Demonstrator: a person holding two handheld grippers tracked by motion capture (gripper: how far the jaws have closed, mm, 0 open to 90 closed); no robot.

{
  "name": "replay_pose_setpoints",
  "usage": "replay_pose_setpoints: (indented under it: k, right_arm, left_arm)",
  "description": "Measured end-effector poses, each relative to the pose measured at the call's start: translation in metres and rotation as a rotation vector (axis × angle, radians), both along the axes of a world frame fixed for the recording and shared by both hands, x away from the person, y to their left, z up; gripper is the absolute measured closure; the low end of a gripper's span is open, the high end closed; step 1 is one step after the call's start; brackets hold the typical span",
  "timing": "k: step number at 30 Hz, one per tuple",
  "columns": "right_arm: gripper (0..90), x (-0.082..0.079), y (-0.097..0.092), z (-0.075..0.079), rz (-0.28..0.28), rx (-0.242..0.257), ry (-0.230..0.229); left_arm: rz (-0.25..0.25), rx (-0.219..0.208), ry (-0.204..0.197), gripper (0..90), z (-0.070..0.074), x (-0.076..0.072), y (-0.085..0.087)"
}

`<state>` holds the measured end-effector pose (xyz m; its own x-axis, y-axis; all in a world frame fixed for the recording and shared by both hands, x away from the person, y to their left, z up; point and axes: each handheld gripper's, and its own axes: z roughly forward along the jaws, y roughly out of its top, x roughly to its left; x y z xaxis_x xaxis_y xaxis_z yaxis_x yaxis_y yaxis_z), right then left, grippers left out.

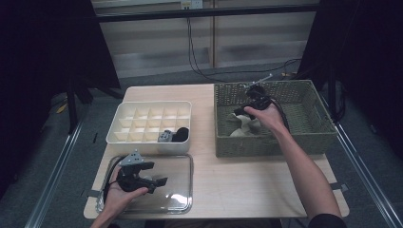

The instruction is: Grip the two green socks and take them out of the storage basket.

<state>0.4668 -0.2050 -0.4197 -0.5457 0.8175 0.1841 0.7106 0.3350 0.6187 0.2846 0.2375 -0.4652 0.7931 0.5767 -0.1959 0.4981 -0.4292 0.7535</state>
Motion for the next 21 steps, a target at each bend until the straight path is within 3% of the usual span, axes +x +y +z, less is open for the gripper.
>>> replay_pose_setpoints:
  k: [6, 11, 14, 21]
  right_arm:
    - [41.8, 0.01, 0.004, -0.01, 0.016, -0.023, 0.05]
    - [42.5, 0.011, 0.005, -0.014, 0.006, -0.069, 0.081]
    - [51.1, 0.012, 0.004, -0.016, -0.009, -0.095, 0.099]
    - [80.6, 0.014, 0.003, -0.017, -0.022, -0.087, 0.131]
  left_arm:
    - [-0.004, 0.006, 0.0, 13.5, -0.001, 0.001, -0.002]
    - [-0.016, 0.014, -0.001, 13.5, -0.002, 0.001, -0.005]
    - [-0.017, 0.018, 0.0, 13.4, -0.002, -0.001, -0.005]
    - [-0.013, 0.021, -0.005, 13.5, -0.002, -0.002, -0.003]
